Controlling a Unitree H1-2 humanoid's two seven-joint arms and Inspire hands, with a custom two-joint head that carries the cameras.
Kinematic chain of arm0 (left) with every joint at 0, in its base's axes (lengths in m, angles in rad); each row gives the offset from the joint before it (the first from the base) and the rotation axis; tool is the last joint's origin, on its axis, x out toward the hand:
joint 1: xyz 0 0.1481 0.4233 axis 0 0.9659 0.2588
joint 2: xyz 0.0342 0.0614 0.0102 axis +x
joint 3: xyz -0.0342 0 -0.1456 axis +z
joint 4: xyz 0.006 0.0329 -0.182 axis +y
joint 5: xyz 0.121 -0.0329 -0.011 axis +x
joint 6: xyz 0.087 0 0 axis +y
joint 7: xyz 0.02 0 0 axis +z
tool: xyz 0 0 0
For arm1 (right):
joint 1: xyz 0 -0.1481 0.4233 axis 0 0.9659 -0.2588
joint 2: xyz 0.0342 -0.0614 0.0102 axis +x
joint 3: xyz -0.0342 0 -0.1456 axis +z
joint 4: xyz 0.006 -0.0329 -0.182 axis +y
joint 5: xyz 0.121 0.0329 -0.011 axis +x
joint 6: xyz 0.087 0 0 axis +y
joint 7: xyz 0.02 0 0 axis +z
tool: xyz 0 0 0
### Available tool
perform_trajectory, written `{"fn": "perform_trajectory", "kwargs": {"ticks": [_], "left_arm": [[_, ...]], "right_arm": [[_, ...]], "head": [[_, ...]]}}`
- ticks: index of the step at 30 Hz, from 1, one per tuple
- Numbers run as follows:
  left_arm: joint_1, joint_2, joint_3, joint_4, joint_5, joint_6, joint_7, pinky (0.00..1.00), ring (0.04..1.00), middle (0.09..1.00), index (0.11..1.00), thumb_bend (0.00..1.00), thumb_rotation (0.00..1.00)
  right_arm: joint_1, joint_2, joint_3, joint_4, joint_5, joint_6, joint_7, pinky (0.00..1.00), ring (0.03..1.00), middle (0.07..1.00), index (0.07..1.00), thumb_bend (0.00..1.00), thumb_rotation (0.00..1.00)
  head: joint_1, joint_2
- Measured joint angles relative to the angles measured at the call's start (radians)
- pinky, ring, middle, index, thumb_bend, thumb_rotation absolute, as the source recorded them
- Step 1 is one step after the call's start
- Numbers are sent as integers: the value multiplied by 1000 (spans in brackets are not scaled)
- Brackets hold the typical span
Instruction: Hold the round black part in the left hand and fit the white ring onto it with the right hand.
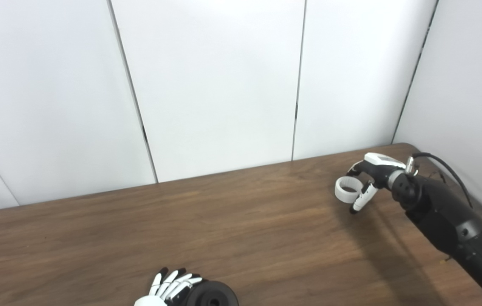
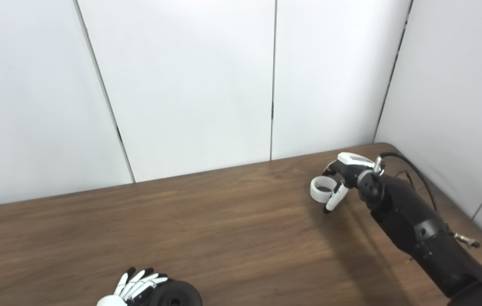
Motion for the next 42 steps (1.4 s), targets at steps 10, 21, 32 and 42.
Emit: {"fn": "perform_trajectory", "kwargs": {"ticks": [10,21,32,42], "left_arm": [[0,0,0,0,0,0,0,1000,905,818,482,525,60],[0,0,0,0,0,0,0,1000,904,818,482,525,61],[0,0,0,0,1,0,0,1000,905,820,482,525,60],[0,0,0,0,1,-1,0,1000,907,821,482,525,61]], "right_arm": [[0,0,0,0,0,0,0,1000,967,881,767,795,182],[0,0,0,0,0,-4,-2,1000,942,860,703,780,146],[0,0,0,0,0,-23,-9,962,922,833,498,533,140],[0,0,0,0,0,-33,-10,959,928,838,495,523,145]], "head": [[0,0],[0,0],[0,3],[2,5]]}}
